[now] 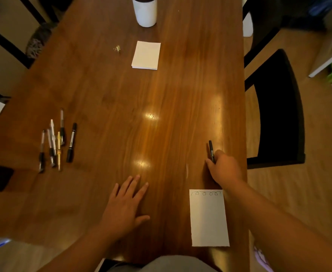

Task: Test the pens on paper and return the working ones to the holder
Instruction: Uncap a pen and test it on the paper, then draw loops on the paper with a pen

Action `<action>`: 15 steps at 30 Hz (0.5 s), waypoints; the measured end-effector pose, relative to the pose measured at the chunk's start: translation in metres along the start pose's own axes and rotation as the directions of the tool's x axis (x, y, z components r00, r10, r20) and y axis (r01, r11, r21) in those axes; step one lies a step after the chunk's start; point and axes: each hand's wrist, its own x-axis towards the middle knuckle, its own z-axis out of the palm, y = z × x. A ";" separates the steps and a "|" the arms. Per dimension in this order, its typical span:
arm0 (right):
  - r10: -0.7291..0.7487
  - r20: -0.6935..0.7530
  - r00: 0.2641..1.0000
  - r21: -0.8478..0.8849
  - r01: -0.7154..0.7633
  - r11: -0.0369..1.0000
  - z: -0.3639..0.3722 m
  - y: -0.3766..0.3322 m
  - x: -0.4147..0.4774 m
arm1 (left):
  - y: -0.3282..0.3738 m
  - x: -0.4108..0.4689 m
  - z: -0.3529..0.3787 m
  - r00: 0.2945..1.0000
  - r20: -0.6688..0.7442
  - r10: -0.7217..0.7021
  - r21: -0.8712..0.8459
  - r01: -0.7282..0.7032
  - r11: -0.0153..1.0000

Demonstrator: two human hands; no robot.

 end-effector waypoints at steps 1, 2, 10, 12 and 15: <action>-0.017 -0.025 1.000 0.003 0.017 1.000 0.002 0.001 0.000 | 0.000 0.000 0.000 1.000 -0.010 0.001 -0.002 -0.001 1.000; -0.030 -0.048 0.998 0.007 0.030 1.000 0.004 0.002 -0.001 | -0.001 -0.001 0.000 1.000 -0.020 0.002 -0.005 -0.002 1.000; -0.047 -0.064 0.997 0.011 0.048 0.999 0.006 0.005 -0.005 | -0.001 -0.002 0.003 0.997 -0.081 0.017 -0.009 -0.018 1.000; -0.040 -0.042 0.998 0.007 0.040 0.999 0.002 0.004 -0.007 | -0.001 -0.001 0.003 0.998 -0.069 0.016 -0.004 -0.017 1.000; -0.026 -0.038 0.999 0.001 0.026 1.000 -0.004 0.006 -0.021 | 0.001 -0.002 0.005 0.999 -0.050 -0.001 -0.039 -0.001 0.999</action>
